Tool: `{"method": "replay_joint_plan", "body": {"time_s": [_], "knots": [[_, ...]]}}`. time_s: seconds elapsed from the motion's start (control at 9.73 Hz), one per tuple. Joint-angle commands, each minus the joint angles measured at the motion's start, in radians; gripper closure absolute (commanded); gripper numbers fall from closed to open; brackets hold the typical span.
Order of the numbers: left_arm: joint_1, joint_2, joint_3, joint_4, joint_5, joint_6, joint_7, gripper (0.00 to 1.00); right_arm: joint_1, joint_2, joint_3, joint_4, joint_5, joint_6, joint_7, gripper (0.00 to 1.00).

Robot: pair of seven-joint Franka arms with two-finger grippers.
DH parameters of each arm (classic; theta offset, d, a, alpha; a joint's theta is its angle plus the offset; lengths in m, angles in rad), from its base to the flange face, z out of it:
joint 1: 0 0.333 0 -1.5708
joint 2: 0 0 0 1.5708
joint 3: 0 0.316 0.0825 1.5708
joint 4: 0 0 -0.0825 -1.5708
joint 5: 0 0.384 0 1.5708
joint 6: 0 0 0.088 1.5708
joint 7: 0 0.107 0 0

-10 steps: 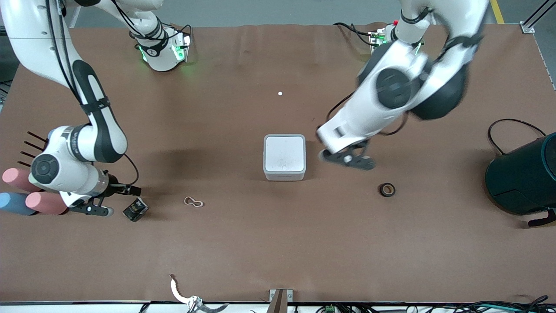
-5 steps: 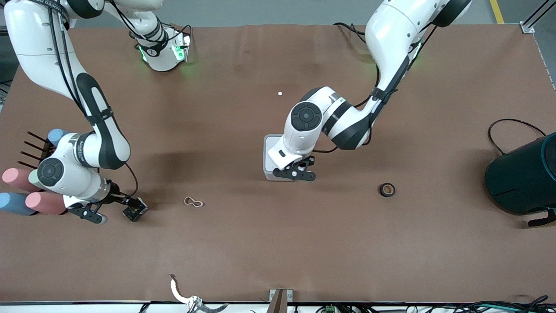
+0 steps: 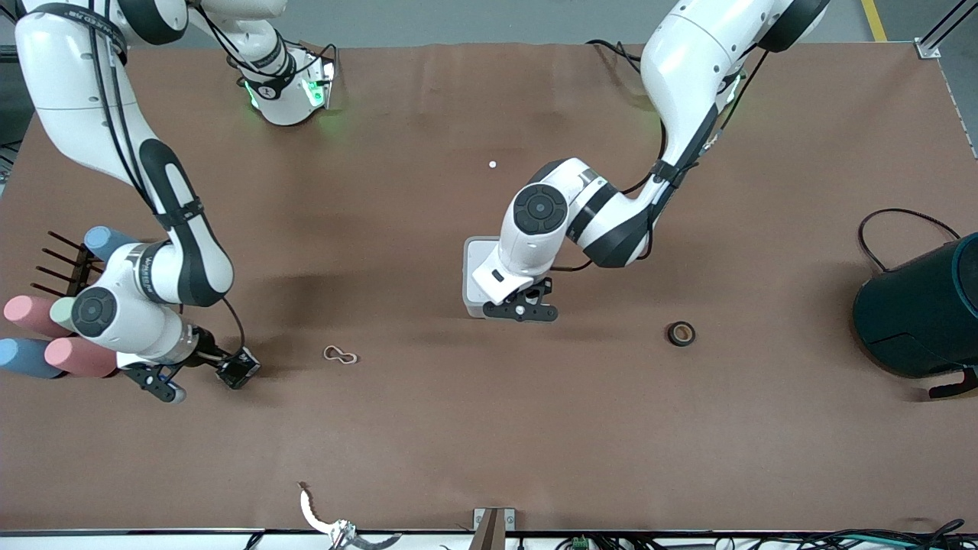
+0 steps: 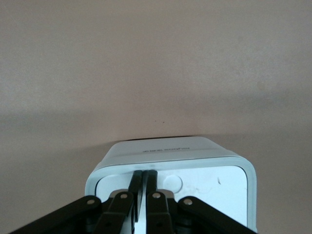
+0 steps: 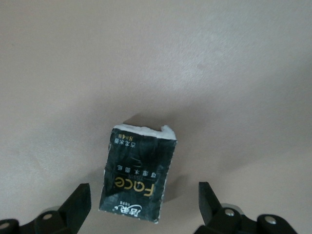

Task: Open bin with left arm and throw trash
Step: 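Lift the bin lid open with the left gripper while the right gripper grasps the wrapper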

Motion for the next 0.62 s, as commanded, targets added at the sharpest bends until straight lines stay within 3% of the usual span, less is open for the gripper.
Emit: {"method": "replay_joint_plan", "body": {"time_s": [0.0, 0.21, 0.31, 0.51], "knots": [[0.018, 0.054, 0.003, 0.015, 0.017, 0.058, -0.015, 0.92, 0.002, 0.029, 0.002, 0.034, 0.004, -0.002, 0.049, 0.22], [0.062, -0.053, -0.006, 0.019, 0.013, -0.144, -0.004, 0.91, 0.019, 0.052, 0.001, 0.063, -0.004, -0.011, 0.054, 0.81], [0.082, -0.092, -0.01, 0.019, 0.008, -0.207, 0.003, 0.91, 0.013, 0.051, 0.001, 0.07, -0.004, -0.015, 0.051, 0.96], [0.172, -0.121, -0.008, 0.013, -0.007, -0.263, 0.13, 0.85, 0.013, 0.044, 0.001, 0.088, 0.005, -0.037, 0.055, 1.0]]}}
